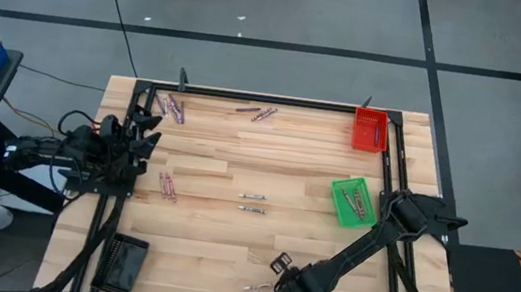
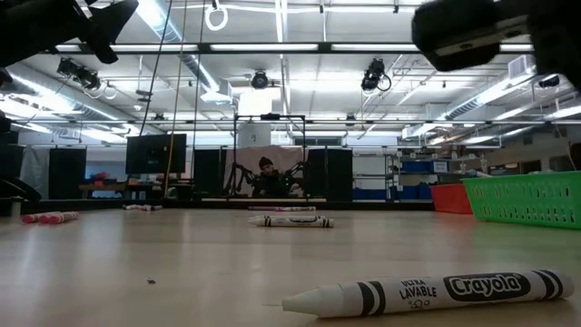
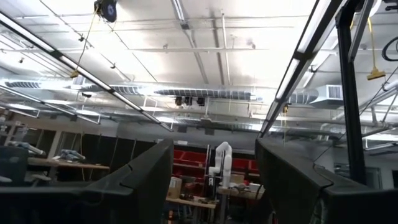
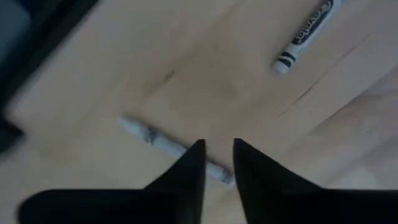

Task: Sort crayons
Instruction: Move the white crayon to the center of the table

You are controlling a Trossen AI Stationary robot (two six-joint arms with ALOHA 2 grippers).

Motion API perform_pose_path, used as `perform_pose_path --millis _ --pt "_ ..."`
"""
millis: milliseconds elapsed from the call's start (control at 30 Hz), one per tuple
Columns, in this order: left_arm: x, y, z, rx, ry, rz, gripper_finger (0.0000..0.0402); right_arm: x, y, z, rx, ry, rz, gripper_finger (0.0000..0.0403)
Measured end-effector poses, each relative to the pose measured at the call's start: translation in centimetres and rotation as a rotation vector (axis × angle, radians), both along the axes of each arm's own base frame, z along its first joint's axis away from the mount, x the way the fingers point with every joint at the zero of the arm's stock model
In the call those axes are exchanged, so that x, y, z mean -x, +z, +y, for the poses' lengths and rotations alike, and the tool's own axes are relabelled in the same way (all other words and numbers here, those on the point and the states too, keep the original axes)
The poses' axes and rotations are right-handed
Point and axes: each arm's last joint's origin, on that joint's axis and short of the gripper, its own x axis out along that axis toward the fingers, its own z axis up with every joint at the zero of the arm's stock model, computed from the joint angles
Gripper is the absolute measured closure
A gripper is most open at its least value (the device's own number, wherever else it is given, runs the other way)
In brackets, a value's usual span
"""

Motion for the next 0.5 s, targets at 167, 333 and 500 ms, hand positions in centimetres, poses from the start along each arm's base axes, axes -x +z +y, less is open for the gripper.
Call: perform_pose_path --millis 167,333,500 --pt "0.0 0.0 0.0 0.004 -0.003 0.003 0.0162 0.6 -0.6 -0.3 0.017 0.209 0.045 0.023" --pt "0.0 -0.1 0.0 0.018 -0.015 0.001 0.0162 1.6 -2.1 -0.7 -0.011 0.278 0.137 0.0196" --pt "0.0 0.0 0.0 0.018 -0.014 0.001 0.0162 2.0 -3.3 -0.8 0.021 0.3 0.105 0.0204"
